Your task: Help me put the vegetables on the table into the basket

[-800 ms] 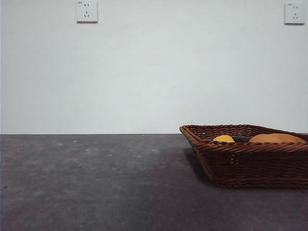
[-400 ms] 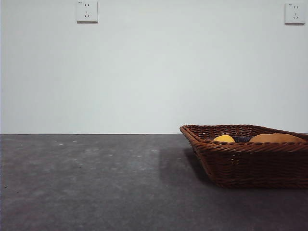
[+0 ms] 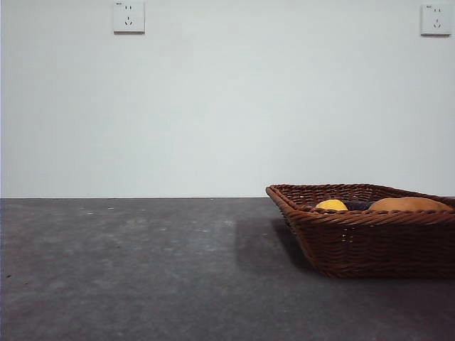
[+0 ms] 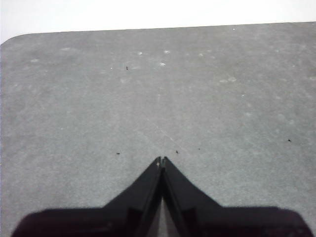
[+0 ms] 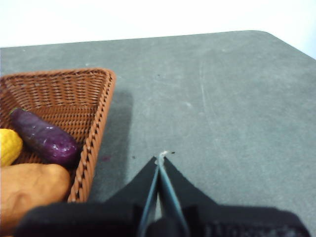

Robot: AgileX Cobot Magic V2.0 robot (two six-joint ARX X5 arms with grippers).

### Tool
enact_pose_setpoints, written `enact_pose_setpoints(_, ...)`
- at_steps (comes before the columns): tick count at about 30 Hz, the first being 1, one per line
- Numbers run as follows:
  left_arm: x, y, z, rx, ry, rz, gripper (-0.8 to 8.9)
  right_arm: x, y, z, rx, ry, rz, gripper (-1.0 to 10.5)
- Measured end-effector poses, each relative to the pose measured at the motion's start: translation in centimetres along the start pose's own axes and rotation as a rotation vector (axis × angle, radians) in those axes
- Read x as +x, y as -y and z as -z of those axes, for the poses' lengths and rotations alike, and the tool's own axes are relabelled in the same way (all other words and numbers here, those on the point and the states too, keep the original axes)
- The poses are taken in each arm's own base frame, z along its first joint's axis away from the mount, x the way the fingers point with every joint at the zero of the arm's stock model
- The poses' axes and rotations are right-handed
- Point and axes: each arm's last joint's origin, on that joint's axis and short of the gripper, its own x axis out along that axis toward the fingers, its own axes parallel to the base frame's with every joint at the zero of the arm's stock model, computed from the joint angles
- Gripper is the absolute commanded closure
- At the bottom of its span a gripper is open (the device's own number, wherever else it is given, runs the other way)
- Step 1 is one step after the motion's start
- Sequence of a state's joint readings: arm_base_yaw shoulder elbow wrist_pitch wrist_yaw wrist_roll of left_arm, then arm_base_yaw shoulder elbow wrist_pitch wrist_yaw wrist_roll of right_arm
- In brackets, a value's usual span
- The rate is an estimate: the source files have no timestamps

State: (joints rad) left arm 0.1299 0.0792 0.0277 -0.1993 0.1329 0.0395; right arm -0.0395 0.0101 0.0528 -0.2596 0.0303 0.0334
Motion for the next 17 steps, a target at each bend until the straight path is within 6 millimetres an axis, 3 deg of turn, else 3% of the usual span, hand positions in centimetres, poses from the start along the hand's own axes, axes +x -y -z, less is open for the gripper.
enact_pose_setpoints(17, 0.01, 0.0, 0.01, 0.0, -0.002, 0.0, 8.17, 0.01, 0.01, 0.24, 0.007, -0.023, 0.001, 9.5)
